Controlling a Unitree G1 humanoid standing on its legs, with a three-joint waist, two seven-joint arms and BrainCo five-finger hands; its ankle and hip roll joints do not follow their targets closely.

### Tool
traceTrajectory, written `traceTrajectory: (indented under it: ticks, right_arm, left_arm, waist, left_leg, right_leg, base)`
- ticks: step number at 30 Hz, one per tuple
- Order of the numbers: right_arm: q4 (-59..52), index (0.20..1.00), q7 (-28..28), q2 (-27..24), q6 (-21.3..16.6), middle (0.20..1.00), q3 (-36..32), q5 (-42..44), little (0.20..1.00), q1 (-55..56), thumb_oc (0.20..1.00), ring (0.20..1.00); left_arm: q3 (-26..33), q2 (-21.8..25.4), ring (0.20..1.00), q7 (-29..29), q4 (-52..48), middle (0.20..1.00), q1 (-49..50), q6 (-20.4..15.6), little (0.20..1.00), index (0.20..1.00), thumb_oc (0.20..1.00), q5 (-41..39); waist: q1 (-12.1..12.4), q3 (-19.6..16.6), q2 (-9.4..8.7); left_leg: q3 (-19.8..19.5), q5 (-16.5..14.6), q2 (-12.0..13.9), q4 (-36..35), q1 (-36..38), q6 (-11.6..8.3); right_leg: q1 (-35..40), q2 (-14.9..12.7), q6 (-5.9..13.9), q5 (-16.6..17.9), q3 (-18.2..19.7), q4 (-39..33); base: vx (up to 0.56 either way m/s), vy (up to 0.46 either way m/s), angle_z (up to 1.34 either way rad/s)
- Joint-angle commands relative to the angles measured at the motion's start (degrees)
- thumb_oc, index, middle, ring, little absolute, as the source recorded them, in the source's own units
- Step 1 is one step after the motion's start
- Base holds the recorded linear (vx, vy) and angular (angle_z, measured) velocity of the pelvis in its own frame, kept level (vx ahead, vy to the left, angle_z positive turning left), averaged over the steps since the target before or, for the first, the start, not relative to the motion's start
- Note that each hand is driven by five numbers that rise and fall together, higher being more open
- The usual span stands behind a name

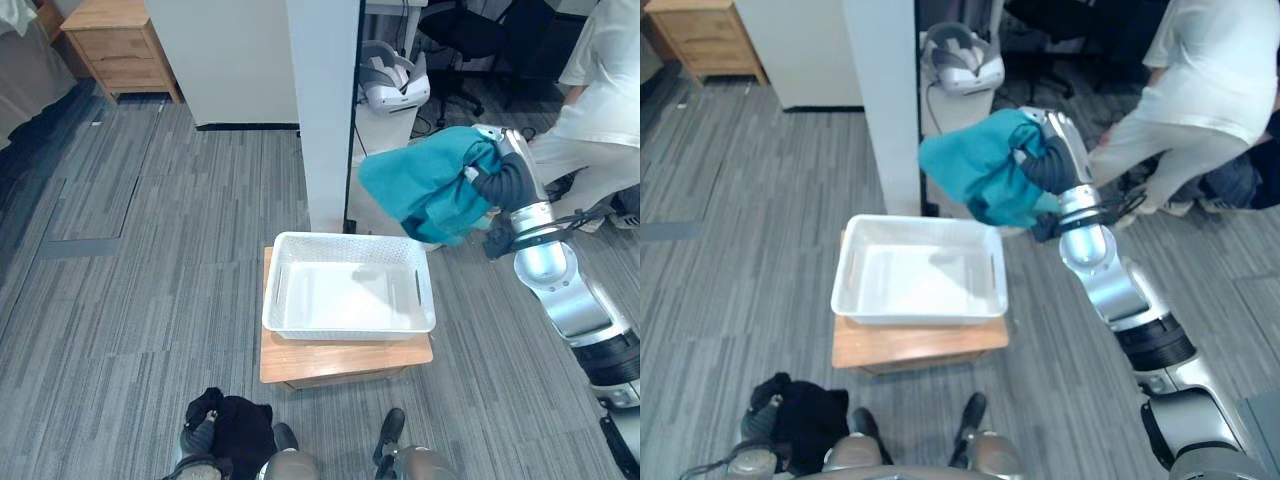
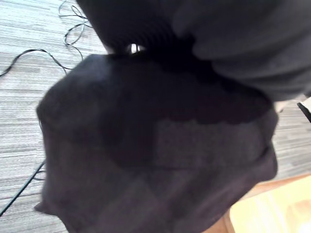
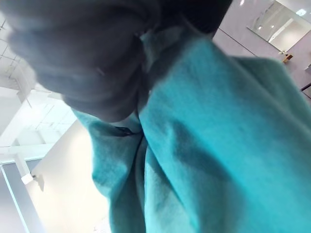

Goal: Tidy up the quilt and then pick up the clothes from the bed and put them into the laundry hamper.

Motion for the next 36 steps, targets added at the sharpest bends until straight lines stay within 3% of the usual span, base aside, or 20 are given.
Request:
traceTrajectory:
  ticks: [1, 6, 11, 12, 13, 16, 17, 18, 19, 21, 22, 27, 30, 31, 32, 33, 34, 36]
  right_arm:
    - [-2.3, 0.2, -1.5, 0.5, -2.4, 0.2, -1.2, 1.3, 0.2, -4.5, 0.2, 0.2]
    - [-1.2, 0.2, -0.5, 1.2, -2.0, 0.2, 2.0, -0.6, 0.2, -5.2, 0.2, 0.2]
    - [6.4, 0.2, 0.1, 2.6, -0.3, 0.2, 6.7, -4.6, 0.2, -6.6, 0.2, 0.2]
    - [6.6, 0.2, 0.1, 2.7, -0.3, 0.2, 6.7, -4.6, 0.2, -6.7, 0.2, 0.2]
    - [12.2, 0.2, 0.1, 4.2, 0.2, 0.2, 8.3, -5.0, 0.2, -6.3, 0.2, 0.2]
    - [20.2, 0.2, 1.5, 6.1, 1.6, 0.2, 10.9, -7.1, 0.2, -6.0, 0.2, 0.2]
    - [21.7, 0.906, 2.1, 6.2, 2.1, 0.906, 11.9, -8.6, 0.906, -6.4, 0.906, 0.906]
    - [23.4, 1.0, 2.8, 6.3, 2.8, 1.0, 12.7, -10.6, 1.0, -6.9, 1.0, 1.0]
    - [23.5, 1.0, 2.8, 6.4, 2.8, 1.0, 12.8, -10.7, 1.0, -7.0, 1.0, 1.0]
    - [25.7, 1.0, 2.5, 5.3, 3.9, 1.0, 16.9, -23.2, 1.0, -10.0, 1.0, 1.0]
    - [25.8, 1.0, 2.4, 5.4, 3.9, 1.0, 17.0, -23.4, 1.0, -10.1, 1.0, 1.0]
    - [28.5, 1.0, 2.2, 5.0, 5.2, 1.0, 21.9, -40.4, 1.0, -6.9, 1.0, 1.0]
    - [29.7, 1.0, 2.1, 5.7, 6.3, 1.0, 19.9, -43.9, 1.0, 0.2, 1.0, 1.0]
    - [29.7, 1.0, 2.1, 5.6, 6.3, 1.0, 19.8, -43.9, 1.0, 0.3, 1.0, 1.0]
    - [30.1, 1.0, 1.3, 5.5, 7.2, 1.0, 13.8, -44.6, 1.0, 15.0, 1.0, 1.0]
    - [29.9, 1.0, 1.2, 5.3, 7.2, 1.0, 13.6, -44.6, 1.0, 15.3, 1.0, 1.0]
    - [33.0, 1.0, 1.0, 5.4, 7.7, 1.0, 12.6, -44.6, 1.0, 19.6, 1.0, 1.0]
    - [37.9, 1.0, 0.5, 5.1, 8.8, 1.0, 12.1, -44.2, 1.0, 21.8, 1.0, 1.0]
  left_arm:
    - [-1.8, 2.2, 0.2, 1.0, 1.5, 0.2, -1.9, -1.3, 0.2, 0.2, 0.2, 0.2]
    - [-1.5, 2.4, 0.2, 1.8, -3.8, 0.2, -2.5, -2.6, 0.2, 0.2, 0.2, -1.7]
    - [-3.3, 6.4, 0.2, -0.4, -27.3, 0.2, -2.4, -8.2, 0.2, 0.2, 0.2, -5.4]
    - [-3.2, 6.5, 0.2, -0.4, -27.6, 0.2, -2.2, -8.1, 0.2, 0.2, 0.2, -5.4]
    - [-3.4, 9.6, 0.2, -2.3, -37.5, 0.2, -2.4, -10.9, 0.2, 0.2, 0.2, -7.5]
    - [-3.0, 12.2, 0.2, -4.1, -43.4, 0.2, -5.9, -13.3, 0.2, 0.2, 0.2, -12.6]
    - [-3.0, 13.1, 0.2, -4.6, -45.3, 0.2, -7.3, -13.8, 0.2, 0.2, 0.2, -13.1]
    - [-2.9, 13.8, 0.2, -4.8, -47.2, 0.2, -8.2, -14.4, 0.2, 0.2, 0.2, -13.3]
    - [-2.8, 13.8, 0.2, -4.8, -47.3, 0.2, -8.1, -14.3, 0.2, 0.2, 0.2, -13.3]
    - [-3.5, 15.4, 0.2, -5.3, -53.7, 0.2, -9.7, -15.9, 0.2, 0.2, 0.2, -13.5]
    - [-3.4, 15.4, 0.2, -5.3, -53.8, 0.2, -9.6, -15.8, 0.2, 0.2, 0.2, -13.5]
    - [-3.4, 17.1, 0.2, -3.2, -59.4, 0.2, -13.4, -16.6, 0.2, 0.2, 0.2, -8.9]
    - [-3.8, 16.2, 0.2, -0.1, -59.2, 0.2, -17.0, -15.3, 0.2, 0.2, 0.2, -3.5]
    - [-3.9, 16.2, 0.2, -0.1, -59.1, 0.2, -17.0, -15.3, 0.2, 0.2, 0.2, -3.5]
    - [-6.3, 11.8, 0.2, 4.4, -51.1, 0.2, -25.2, -10.6, 0.2, 0.2, 0.2, 6.4]
    - [-6.7, 11.7, 0.2, 4.5, -50.7, 0.2, -25.6, -10.7, 0.2, 0.2, 0.2, 6.5]
    - [-8.0, 10.1, 0.2, 5.1, -45.1, 0.2, -28.7, -8.8, 0.2, 0.2, 0.2, 8.5]
    - [-10.1, 8.7, 0.2, 5.9, -38.7, 0.2, -32.6, -7.2, 0.2, 0.2, 0.2, 9.5]
  waist:
    - [1.0, -1.2, 1.05]
    - [2.9, 0.2, 1.27]
    - [5.2, 3.1, 3.21]
    - [5.2, 3.1, 3.18]
    - [6.0, 3.8, 4.41]
    - [6.9, 4.3, 5.92]
    - [7.0, 4.4, 6.3]
    - [7.1, 4.3, 6.63]
    - [7.1, 4.4, 6.63]
    - [7.1, 3.7, 7.19]
    - [7.0, 3.7, 7.22]
    - [4.4, 1.2, 6.54]
    - [1.5, 0.5, 5.84]
    - [1.6, 0.5, 5.84]
    - [-5.2, 0.0, 4.77]
    - [-5.1, -0.1, 4.85]
    - [-7.4, -0.3, 4.63]
    - [-9.3, -0.3, 4.52]
  left_leg:
    - [-0.3, -7.1, 1.3, -0.4, 0.8, -0.12]
    - [-1.2, -6.3, 1.8, -0.4, -0.7, -0.53]
    - [-2.7, -5.2, 2.1, -0.4, -3.4, -0.92]
    - [-2.7, -5.2, 2.1, -0.4, -3.4, -0.92]
    - [-3.1, -4.8, 2.2, -0.4, -4.2, -1.14]
    - [-3.2, -4.3, 2.4, -0.4, -4.9, -1.53]
    - [-3.2, -4.2, 2.5, -0.4, -4.9, -1.67]
    - [-3.3, -4.1, 2.5, -0.4, -4.8, -1.82]
    - [-3.3, -4.1, 2.6, -0.4, -4.8, -1.84]
    - [-3.3, -3.9, 2.9, -0.4, -4.4, -2.32]
    - [-3.3, -3.9, 2.9, -0.4, -4.4, -2.34]
    - [-2.8, -4.9, 3.0, -0.4, -2.1, -2.56]
    - [-2.3, -5.7, 2.9, -0.4, -1.0, -2.48]
    - [-2.3, -5.7, 2.9, -0.4, -1.0, -2.48]
    - [-0.5, -7.2, 2.2, -0.4, -0.1, -2.04]
    - [-0.5, -7.2, 2.2, -0.4, -0.2, -2.0]
    - [0.4, -7.5, 2.0, -0.4, -0.1, -1.9]
    - [1.3, -7.6, 1.8, -0.4, -0.4, -1.79]
  right_leg:
    - [4.9, -2.3, 5.7, -12.3, -2.3, -0.1]
    - [3.8, -2.1, 5.57, -12.3, -3.3, -0.1]
    - [2.1, -2.4, 5.27, -12.0, -4.6, -0.1]
    - [2.0, -2.4, 5.26, -12.0, -4.6, -0.1]
    - [1.5, -2.6, 5.28, -11.9, -5.1, -0.1]
    - [1.1, -2.8, 5.21, -12.0, -5.6, -0.1]
    - [1.1, -2.9, 5.19, -12.0, -5.8, -0.1]
    - [1.1, -2.9, 5.18, -12.1, -5.9, -0.1]
    - [1.1, -2.9, 5.17, -12.1, -5.9, -0.1]
    - [1.6, -2.8, 5.22, -12.5, -5.9, -0.1]
    - [1.6, -2.8, 5.21, -12.5, -5.9, -0.1]
    - [3.1, -2.1, 5.2, -13.3, -4.7, -0.1]
    - [3.6, -2.0, 5.24, -13.5, -4.2, -0.1]
    - [3.6, -2.0, 5.25, -13.5, -4.2, -0.1]
    - [2.6, -2.2, 6.14, -12.7, -2.7, -0.1]
    - [2.5, -2.3, 6.19, -12.7, -2.7, -0.1]
    - [1.7, -2.4, 6.74, -12.2, -1.9, -0.1]
    - [0.3, -2.5, 7.17, -11.6, -1.0, -0.1]
  base:
    - [0.0, 0.0, 0.0]
    - [-0.01, -0.035, -0.01]
    - [-0.06, -0.038, 0.16]
    - [-0.05, -0.021, 0.15]
    - [-0.05, -0.018, 0.14]
    - [-0.04, -0.034, 0.11]
    - [-0.02, -0.054, 0.15]
    - [0.0, -0.026, 0.18]
    - [0.01, -0.022, 0.15]
    - [0.01, -0.012, 0.02]
    - [0.05, -0.022, -0.03]
    - [0.07, -0.02, -0.08]
    - [0.07, -0.006, -0.07]
    - [0.1, 0.059, -0.19]
    - [0.08, 0.063, -0.29]
    - [0.11, 0.088, 0.11]
    - [0.03, 0.033, -0.11]
    - [0.0, 0.029, -0.36]
